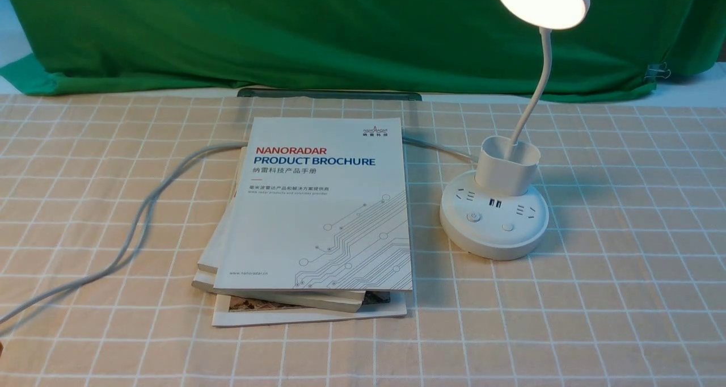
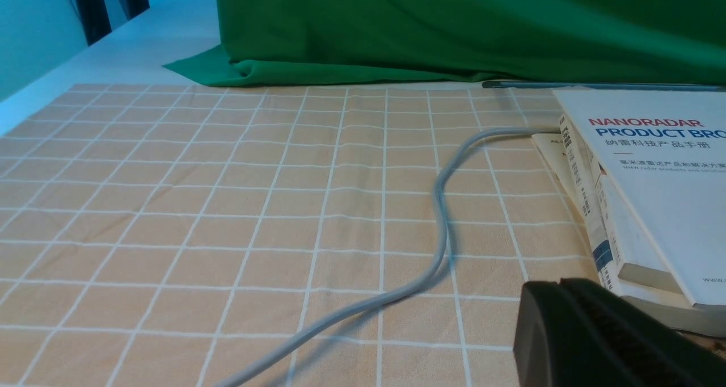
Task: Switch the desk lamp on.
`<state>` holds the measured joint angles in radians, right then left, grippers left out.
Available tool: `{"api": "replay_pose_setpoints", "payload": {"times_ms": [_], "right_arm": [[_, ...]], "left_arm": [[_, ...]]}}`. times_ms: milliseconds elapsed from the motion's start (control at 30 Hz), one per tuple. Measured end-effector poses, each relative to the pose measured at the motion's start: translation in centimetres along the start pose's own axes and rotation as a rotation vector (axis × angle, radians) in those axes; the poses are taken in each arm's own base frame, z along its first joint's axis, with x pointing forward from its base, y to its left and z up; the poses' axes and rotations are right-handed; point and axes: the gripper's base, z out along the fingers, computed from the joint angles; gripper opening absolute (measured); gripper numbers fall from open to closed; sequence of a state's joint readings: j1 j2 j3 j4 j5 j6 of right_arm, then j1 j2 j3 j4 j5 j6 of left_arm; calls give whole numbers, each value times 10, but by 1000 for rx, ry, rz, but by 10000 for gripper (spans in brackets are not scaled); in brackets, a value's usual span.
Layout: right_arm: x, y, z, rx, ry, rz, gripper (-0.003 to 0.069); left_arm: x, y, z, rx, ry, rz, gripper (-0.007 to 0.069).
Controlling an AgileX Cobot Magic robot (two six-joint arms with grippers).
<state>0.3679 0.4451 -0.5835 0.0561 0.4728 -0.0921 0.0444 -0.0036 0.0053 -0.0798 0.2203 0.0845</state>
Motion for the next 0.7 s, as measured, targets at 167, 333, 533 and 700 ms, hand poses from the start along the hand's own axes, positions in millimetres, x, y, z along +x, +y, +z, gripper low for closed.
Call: {"api": "replay_pose_setpoints", "payload": {"times_ms": [167, 333, 533, 700], "right_arm": [[16, 0, -7, 12, -59, -41, 50], [33, 0, -8, 23, -124, -60, 62], [60, -4, -1, 100, -237, -68, 76], [106, -17, 4, 309, -213, -18, 94]], "left_arm": [[0, 0, 0, 0, 0, 0, 21], [0, 0, 0, 0, 0, 0, 21], [0, 0, 0, 0, 0, 0, 21], [0, 0, 0, 0, 0, 0, 21]]}}
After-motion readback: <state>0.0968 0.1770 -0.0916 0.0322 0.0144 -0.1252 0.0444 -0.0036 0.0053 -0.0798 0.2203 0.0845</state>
